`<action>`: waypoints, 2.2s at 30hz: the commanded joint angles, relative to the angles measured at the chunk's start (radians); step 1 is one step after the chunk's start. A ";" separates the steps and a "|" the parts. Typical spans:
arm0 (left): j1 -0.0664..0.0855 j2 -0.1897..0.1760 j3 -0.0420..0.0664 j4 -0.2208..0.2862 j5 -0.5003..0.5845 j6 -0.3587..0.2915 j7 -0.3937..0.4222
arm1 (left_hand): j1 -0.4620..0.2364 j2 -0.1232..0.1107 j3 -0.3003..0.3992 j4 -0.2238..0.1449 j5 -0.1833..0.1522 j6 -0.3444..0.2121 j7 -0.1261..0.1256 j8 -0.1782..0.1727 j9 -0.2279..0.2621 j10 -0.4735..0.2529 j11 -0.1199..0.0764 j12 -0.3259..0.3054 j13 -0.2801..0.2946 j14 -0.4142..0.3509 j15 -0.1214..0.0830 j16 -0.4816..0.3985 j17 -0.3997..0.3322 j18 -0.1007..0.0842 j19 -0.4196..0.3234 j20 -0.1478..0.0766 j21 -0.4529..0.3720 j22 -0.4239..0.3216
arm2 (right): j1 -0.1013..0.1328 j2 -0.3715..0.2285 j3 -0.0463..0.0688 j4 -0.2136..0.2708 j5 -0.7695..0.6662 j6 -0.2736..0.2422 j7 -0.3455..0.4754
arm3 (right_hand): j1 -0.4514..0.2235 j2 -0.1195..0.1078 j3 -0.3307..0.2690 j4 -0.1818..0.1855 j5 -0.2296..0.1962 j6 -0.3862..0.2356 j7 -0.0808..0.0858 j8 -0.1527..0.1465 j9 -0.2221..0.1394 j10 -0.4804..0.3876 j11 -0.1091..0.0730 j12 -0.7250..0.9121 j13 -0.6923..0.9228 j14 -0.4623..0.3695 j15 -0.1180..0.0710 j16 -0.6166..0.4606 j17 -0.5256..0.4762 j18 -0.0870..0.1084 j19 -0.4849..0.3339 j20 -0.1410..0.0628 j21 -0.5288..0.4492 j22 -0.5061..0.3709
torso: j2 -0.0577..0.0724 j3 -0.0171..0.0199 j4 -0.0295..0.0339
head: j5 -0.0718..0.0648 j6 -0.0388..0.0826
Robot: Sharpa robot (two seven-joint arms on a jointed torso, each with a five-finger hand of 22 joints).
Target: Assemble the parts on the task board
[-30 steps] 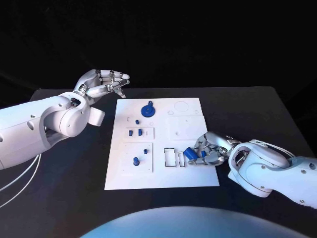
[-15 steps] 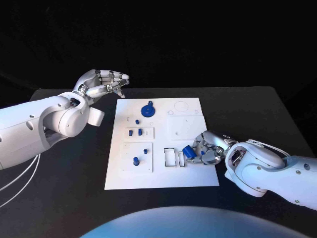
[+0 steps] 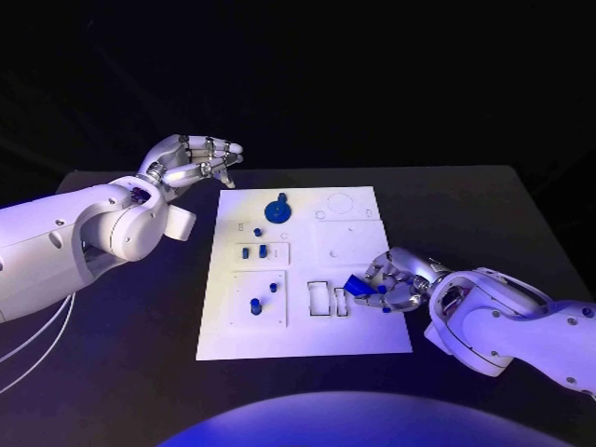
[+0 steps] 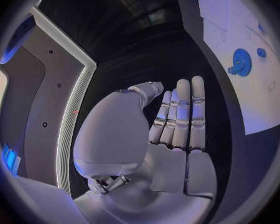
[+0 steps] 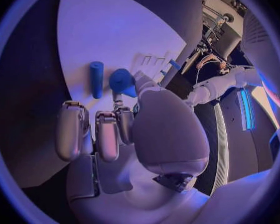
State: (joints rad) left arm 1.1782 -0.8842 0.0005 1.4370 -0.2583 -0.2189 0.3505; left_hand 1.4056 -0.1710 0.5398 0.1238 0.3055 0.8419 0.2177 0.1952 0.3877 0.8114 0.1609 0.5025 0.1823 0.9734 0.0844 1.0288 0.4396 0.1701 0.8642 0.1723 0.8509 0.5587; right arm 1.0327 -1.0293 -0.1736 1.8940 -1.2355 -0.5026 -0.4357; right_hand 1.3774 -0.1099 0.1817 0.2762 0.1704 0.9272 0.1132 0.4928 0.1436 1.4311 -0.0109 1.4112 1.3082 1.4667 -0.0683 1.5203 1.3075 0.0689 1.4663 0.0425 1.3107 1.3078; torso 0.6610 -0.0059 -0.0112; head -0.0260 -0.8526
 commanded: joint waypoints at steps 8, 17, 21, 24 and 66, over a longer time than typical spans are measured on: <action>0.000 0.003 0.000 0.001 -0.011 0.025 -0.002 | 0.005 -0.001 0.001 -0.010 0.005 -0.007 0.004 0.000 -0.001 -0.009 -0.002 0.005 -0.002 -0.007 -0.003 -0.006 0.001 0.013 -0.007 -0.001 0.004 0.002 | 0.014 -0.006 0.005 0.029 0.157 -0.042 0.070 | 0.007 0.013 0.021 0.002 0.003 0.062 -0.053 0.038 0.211 0.011 -0.002 0.008 0.044 0.081 -0.007 0.004 0.147 -0.021 0.030 -0.007 0.012 0.195 | 0.003 -0.0009 -0.0006 | 0.001 0.004; 0.000 0.004 0.000 0.002 -0.011 0.026 -0.003 | 0.005 -0.001 0.001 -0.010 0.005 -0.007 0.004 0.000 -0.001 -0.009 -0.002 0.005 -0.002 -0.007 -0.003 -0.006 0.001 0.013 -0.007 -0.001 0.004 0.002 | 0.016 0.028 0.005 0.030 0.143 0.012 0.063 | -0.033 -0.003 0.040 0.012 0.001 0.064 -0.052 0.040 0.213 0.014 -0.001 0.007 0.050 0.080 -0.006 0.004 0.147 -0.021 0.030 -0.008 0.011 0.196 | 0.003 -0.0006 0.0001 | 0.002 0.000; 0.000 0.006 0.000 0.002 -0.011 0.027 -0.004 | 0.005 0.000 0.001 -0.010 0.005 -0.007 0.004 0.000 -0.001 -0.010 -0.001 0.005 -0.002 -0.008 -0.003 -0.006 0.001 0.013 -0.007 -0.001 0.005 0.003 | 0.016 0.049 0.005 0.026 0.102 0.025 0.056 | -0.051 -0.008 0.046 0.013 0.000 0.066 -0.052 0.042 0.214 0.019 -0.001 0.011 0.058 0.080 -0.006 0.004 0.147 -0.022 0.030 -0.008 0.013 0.197 | 0.003 -0.0001 0.0017 | 0.004 0.001; 0.000 0.006 0.000 0.002 -0.011 0.027 -0.004 | 0.005 0.000 0.001 -0.010 0.005 -0.007 0.004 0.000 -0.001 -0.010 -0.001 0.005 -0.002 -0.008 -0.003 -0.006 0.001 0.013 -0.007 -0.001 0.005 0.003 | 0.016 0.059 0.005 0.025 0.082 0.025 0.050 | -0.077 -0.012 0.052 0.014 0.000 0.068 -0.052 0.045 0.215 0.020 -0.001 0.011 0.060 0.081 -0.006 0.005 0.149 -0.022 0.031 -0.008 0.014 0.198 | 0.003 -0.0002 0.0024 | 0.005 0.001; 0.001 0.004 0.000 0.004 -0.014 0.031 -0.015 | 0.004 0.001 0.002 -0.011 0.005 -0.008 0.005 0.000 -0.002 -0.012 -0.001 0.006 -0.004 -0.008 -0.002 -0.007 0.001 0.013 -0.008 -0.001 0.006 0.004 | 0.014 0.140 0.005 -0.018 -0.047 0.058 -0.067 | -0.324 0.005 -0.026 0.017 -0.007 0.071 -0.056 0.079 0.232 0.038 -0.003 0.015 0.095 0.081 -0.008 0.005 0.152 -0.023 0.034 -0.009 0.020 0.202 | 0.004 0.0006 -0.0010 | 0.010 -0.001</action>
State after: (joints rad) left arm 1.1781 -0.8806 0.0004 1.4380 -0.2670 -0.2049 0.3340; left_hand 1.4056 -0.1710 0.5396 0.1185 0.3055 0.8383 0.2142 0.1952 0.3878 0.8042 0.1610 0.5024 0.1797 0.9700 0.0808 1.0288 0.4395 0.1701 0.8648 0.1717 0.8509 0.5616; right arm 1.0477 -0.8913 -0.1690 1.8728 -1.2633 -0.4464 -0.4913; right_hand 1.0605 -0.1028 0.1596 0.2937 0.1647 1.0003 0.0605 0.5682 0.3772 1.4597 -0.0107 1.4241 1.3074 1.4666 -0.0681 1.5203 1.3075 0.0534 1.4662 0.0428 1.3299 1.3078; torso 0.6646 -0.0047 -0.0122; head -0.0174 -0.8540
